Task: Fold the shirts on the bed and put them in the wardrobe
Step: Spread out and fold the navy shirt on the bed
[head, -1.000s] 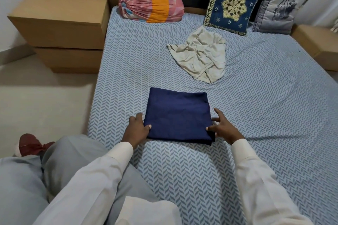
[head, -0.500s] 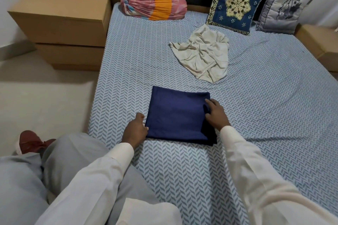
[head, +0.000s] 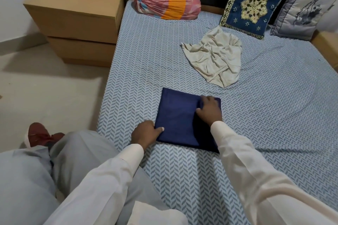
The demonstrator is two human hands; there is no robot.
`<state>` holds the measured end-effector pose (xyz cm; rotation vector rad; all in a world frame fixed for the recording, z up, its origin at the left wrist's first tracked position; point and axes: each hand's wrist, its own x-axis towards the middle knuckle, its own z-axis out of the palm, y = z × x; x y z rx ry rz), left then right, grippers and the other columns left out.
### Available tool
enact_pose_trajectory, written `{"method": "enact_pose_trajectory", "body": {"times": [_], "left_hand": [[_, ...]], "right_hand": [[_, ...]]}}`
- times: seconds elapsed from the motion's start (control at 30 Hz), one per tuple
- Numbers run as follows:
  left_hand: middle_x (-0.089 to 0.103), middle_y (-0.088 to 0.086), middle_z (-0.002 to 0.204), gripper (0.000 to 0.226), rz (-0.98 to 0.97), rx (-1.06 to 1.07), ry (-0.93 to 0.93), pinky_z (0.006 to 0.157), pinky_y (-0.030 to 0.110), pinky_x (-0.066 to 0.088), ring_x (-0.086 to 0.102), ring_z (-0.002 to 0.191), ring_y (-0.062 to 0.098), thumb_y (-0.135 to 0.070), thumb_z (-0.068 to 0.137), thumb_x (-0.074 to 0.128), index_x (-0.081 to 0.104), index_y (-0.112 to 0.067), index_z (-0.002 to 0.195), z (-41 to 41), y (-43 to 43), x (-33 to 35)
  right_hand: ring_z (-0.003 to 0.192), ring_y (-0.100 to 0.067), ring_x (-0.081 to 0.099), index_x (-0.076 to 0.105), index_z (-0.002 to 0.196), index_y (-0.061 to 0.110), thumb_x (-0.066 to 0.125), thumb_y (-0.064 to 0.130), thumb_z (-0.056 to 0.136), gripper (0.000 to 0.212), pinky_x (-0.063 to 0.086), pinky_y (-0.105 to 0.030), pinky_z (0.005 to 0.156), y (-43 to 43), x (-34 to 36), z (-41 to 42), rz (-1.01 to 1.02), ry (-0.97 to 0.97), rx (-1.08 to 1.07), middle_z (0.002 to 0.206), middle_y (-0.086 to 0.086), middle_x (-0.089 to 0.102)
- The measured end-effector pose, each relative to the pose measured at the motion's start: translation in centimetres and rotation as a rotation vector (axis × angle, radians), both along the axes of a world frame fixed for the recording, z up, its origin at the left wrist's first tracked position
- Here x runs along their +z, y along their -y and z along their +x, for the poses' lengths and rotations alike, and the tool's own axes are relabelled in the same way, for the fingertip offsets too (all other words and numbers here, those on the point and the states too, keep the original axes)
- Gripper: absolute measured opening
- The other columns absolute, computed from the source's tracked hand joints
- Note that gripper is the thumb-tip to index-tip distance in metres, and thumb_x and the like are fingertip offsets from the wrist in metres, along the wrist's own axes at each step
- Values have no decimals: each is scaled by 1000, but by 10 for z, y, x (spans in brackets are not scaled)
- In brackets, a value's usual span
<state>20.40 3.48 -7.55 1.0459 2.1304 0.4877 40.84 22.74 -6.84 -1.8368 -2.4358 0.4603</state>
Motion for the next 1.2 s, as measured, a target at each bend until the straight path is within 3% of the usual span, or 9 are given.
{"method": "enact_pose_trajectory", "body": {"times": [0.17, 0.3, 0.47, 0.63, 0.73, 0.87, 1.0, 1.1, 1.2], "left_hand": [[61, -1, 78, 32, 49, 56, 124, 66, 29, 46, 60, 75, 18, -39, 84, 70, 51, -19, 68, -8, 2, -3], [62, -3, 81, 27, 52, 75, 183, 70, 29, 47, 60, 79, 17, -33, 81, 74, 53, -22, 70, -11, 3, -3], [62, -3, 85, 24, 20, 70, 195, 63, 26, 40, 60, 80, 17, -35, 83, 73, 53, -25, 75, -15, 4, -7], [66, 3, 95, 18, 30, 109, 240, 78, 31, 51, 62, 89, 22, -29, 86, 71, 57, -18, 83, -28, 5, -8], [68, 5, 100, 14, 18, 190, 171, 81, 30, 51, 64, 93, 25, -29, 86, 69, 61, -18, 87, -62, 10, -3], [68, 11, 110, 15, -39, 257, -93, 78, 30, 46, 64, 101, 33, -27, 86, 64, 62, -17, 97, -129, 12, 16], [60, 15, 117, 27, 25, 298, -321, 87, 42, 50, 57, 106, 38, -12, 84, 55, 59, -11, 111, -166, 10, 25], [55, 15, 117, 36, 159, 203, -266, 91, 43, 48, 57, 104, 37, -11, 84, 61, 54, -11, 120, -159, 5, 19], [52, 10, 113, 42, 218, 48, -123, 91, 43, 48, 59, 100, 33, -14, 85, 65, 51, -16, 125, -129, 1, 11]], "right_hand": [[121, -38, 45, 45, 145, 25, 58, 20, 82, 65, 44, -48, 102, 14, -11, -62, -61, 0, 285, 141, -10, 45], [128, -41, 44, 38, 147, 11, 54, 25, 97, 54, 43, -48, 104, -1, -9, -108, -148, -75, 242, 143, -18, 42], [115, -41, 56, 49, 127, 3, 56, 30, 99, 39, 47, -47, 100, -25, -12, -142, -231, 11, 157, 137, -19, 37], [115, -35, 59, 59, 120, 8, 59, 30, 95, 34, 51, -43, 96, -50, -3, -165, -267, 187, 169, 129, -16, 58], [107, -33, 65, 59, 116, 9, 60, 33, 93, 34, 54, -43, 94, -55, 0, -195, -295, 117, 145, 120, -16, 65], [107, -33, 65, 58, 115, 8, 56, 33, 94, 32, 53, -44, 94, -44, 5, -258, -257, -16, 168, 117, -17, 67], [109, -35, 59, 45, 134, 14, 59, 22, 92, 45, 48, -48, 93, -19, 15, -299, -124, -78, 246, 135, -15, 44], [97, -30, 59, 43, 136, 21, 62, 19, 91, 49, 50, -43, 85, -7, 14, -297, -132, -119, 470, 131, -11, 43], [109, -34, 59, 50, 129, 8, 64, 16, 92, 40, 46, -37, 88, -8, 7, -274, -256, -66, 553, 124, -17, 58]]}}
